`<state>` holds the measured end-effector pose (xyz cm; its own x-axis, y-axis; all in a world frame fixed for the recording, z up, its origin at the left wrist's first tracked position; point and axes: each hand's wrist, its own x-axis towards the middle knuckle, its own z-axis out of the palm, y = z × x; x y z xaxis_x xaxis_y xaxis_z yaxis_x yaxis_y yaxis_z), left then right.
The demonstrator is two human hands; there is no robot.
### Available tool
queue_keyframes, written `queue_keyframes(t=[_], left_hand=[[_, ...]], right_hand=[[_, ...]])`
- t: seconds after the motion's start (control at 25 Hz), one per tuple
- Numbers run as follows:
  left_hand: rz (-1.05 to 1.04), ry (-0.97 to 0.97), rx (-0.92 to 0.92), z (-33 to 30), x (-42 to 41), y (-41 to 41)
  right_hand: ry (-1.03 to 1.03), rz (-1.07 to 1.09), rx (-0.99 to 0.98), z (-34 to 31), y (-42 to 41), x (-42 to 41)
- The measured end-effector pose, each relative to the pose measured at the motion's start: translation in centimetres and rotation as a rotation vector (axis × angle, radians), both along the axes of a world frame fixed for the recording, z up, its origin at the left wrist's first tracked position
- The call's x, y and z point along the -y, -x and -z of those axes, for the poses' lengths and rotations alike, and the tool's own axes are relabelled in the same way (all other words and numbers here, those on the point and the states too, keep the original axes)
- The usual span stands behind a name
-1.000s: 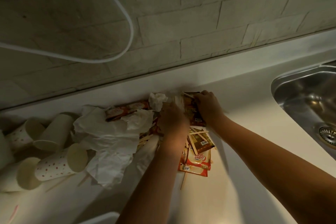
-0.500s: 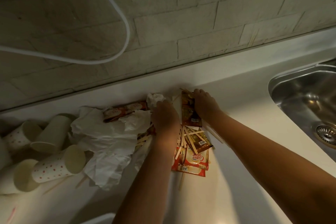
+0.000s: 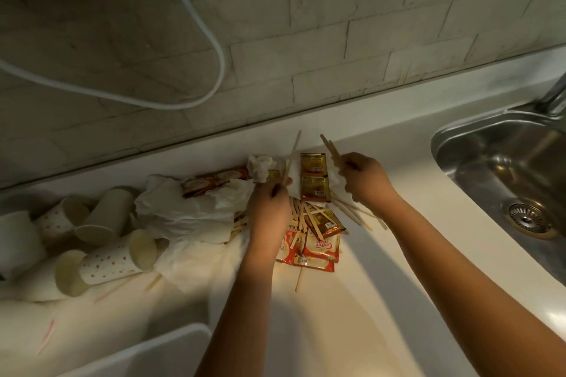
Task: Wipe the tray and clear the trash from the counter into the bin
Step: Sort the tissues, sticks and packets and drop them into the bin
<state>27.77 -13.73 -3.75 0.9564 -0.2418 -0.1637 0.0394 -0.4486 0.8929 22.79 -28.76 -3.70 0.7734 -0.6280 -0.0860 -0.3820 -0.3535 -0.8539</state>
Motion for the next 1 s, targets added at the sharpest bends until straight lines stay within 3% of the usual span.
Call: queue_keyframes(t=[0.12,0.24,0.72,1.0], left_hand=[[0.02,0.283,-0.292,-1.2,-0.6,4.4],[0.093,0.364,-0.353,-1.4,-1.0,8.6],[0.481,0.23,-0.454,0.4,-0.4,31.4],[0.71,0.157,-0.612,5.0,0.7,42.3]], right_hand=[[-0.158,0.061,0.023,-1.7,5.4,-1.6],[-0.254,0.119,0.039,-2.2,11.2,-2.4],[-0.401,0.335,0.133,1.8,34.5,-2.2],[-0.251,0.571,0.434,7.0,45.8,-1.8]])
